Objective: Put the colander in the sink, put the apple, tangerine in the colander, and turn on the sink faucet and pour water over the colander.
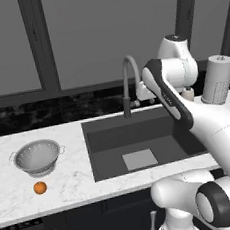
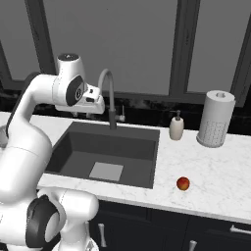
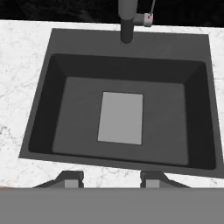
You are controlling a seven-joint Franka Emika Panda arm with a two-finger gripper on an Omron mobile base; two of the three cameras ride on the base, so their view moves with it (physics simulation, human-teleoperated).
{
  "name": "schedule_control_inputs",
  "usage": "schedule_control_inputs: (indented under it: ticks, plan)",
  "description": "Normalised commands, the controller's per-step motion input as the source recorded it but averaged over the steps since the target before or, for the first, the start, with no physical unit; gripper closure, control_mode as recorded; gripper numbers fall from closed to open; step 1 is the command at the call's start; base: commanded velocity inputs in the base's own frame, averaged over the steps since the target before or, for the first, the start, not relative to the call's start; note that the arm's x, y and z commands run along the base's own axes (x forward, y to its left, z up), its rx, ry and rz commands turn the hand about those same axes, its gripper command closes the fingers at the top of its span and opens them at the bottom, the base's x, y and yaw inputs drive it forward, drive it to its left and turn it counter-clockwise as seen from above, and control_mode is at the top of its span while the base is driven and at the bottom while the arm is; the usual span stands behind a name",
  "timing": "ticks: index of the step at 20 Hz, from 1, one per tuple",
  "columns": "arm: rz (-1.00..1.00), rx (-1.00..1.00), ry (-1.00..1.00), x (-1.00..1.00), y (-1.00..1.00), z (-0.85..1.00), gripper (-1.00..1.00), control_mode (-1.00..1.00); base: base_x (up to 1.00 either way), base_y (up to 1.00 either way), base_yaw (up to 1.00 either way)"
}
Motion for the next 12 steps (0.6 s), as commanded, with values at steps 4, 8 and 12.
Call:
schedule_control_inputs:
  ticks: [4,8,12]
  plan:
    - [0.00,0.00,0.01,0.00,0.26,-0.08,-1.00,-1.00,0.00,0.00,0.00]
    - [0.00,0.00,0.00,0.00,0.64,-0.14,-1.00,-1.00,0.00,0.00,0.00]
    - [0.00,0.00,0.00,0.00,0.59,-0.05,-1.00,-1.00,0.00,0.00,0.00]
